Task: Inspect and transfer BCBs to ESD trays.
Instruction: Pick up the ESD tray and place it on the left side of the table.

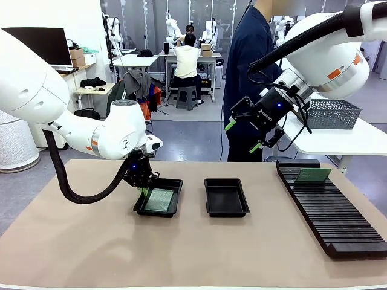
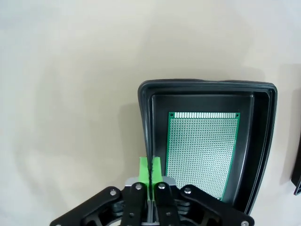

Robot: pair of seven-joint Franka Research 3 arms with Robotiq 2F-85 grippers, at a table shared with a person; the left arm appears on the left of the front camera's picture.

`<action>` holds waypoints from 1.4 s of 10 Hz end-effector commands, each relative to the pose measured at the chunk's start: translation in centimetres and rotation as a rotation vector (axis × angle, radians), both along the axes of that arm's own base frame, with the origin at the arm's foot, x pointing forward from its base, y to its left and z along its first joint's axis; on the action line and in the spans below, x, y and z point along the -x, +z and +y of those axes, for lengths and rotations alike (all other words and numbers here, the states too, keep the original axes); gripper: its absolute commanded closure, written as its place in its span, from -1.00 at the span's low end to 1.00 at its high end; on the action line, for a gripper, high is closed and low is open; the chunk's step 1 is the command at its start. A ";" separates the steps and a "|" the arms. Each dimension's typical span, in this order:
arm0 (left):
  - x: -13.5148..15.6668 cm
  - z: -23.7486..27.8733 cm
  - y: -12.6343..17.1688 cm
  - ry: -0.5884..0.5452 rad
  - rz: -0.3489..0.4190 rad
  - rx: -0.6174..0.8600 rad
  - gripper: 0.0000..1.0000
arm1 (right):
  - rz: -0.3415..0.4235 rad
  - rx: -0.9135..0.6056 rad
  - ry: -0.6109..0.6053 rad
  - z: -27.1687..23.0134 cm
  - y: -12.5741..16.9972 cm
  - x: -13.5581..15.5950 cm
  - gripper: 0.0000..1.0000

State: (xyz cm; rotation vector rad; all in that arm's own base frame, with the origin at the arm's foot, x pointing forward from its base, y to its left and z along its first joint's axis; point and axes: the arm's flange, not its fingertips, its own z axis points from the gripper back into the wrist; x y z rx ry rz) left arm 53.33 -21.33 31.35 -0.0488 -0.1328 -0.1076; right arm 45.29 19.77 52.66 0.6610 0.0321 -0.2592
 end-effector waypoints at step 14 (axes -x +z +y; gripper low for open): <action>-0.4 21.3 3.4 0.075 0.036 0.401 0.95 | 0.005 0.017 -0.001 0.1 0.1 -0.3 -1.00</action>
